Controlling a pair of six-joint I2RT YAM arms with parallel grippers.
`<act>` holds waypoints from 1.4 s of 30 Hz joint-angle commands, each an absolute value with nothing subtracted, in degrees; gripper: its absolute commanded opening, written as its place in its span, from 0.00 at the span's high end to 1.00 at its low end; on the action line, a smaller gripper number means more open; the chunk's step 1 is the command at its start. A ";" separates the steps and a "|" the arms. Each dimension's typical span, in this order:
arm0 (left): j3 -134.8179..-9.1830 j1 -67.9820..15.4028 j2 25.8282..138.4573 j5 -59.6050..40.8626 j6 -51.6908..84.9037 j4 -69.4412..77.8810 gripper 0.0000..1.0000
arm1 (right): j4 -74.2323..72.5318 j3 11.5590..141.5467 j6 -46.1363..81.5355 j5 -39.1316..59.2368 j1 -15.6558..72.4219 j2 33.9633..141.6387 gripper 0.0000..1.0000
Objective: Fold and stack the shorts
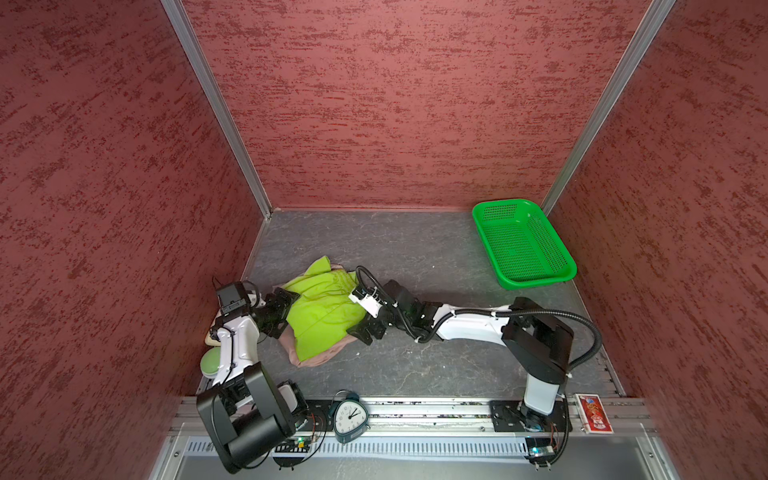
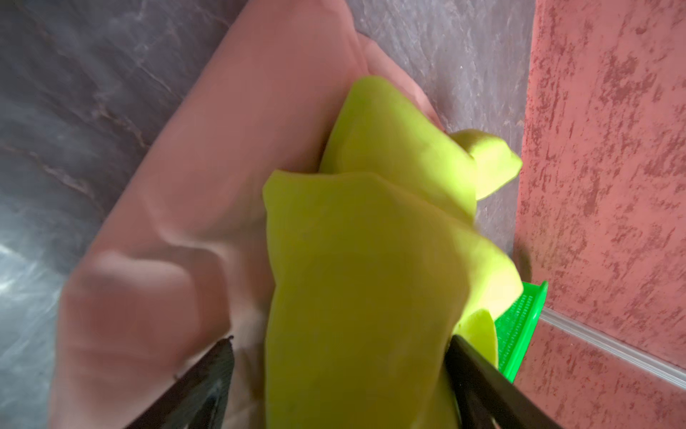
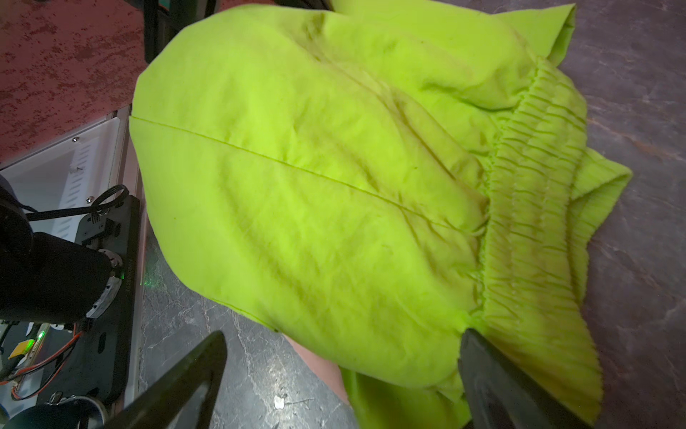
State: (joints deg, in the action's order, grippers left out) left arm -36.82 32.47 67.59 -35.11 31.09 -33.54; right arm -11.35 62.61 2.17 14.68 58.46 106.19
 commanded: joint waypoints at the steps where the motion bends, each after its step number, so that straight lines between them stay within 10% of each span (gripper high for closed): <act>1: -38.82 32.08 69.14 -35.57 30.47 -29.47 0.26 | -13.40 62.73 2.37 14.31 58.62 105.88 0.02; 10: -50.90 27.70 70.73 -26.39 23.36 -34.37 0.82 | -12.54 65.04 2.34 15.45 58.62 110.40 0.02; 34: -57.33 22.76 74.88 -20.83 18.38 -35.97 0.84 | -4.54 75.19 1.67 2.37 59.76 119.69 0.05; 39: -57.39 24.22 75.06 -21.41 18.46 -36.00 0.84 | -1.69 78.86 1.62 1.35 59.81 123.07 0.28; 42: -57.22 24.73 75.06 -21.96 18.59 -35.44 0.84 | -1.77 78.85 1.85 1.40 59.77 123.75 0.73</act>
State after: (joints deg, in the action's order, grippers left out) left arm -56.01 24.16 75.42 -20.67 19.03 -36.03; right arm -3.31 77.73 2.28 3.22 59.24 122.80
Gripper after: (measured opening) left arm 0.162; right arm 0.439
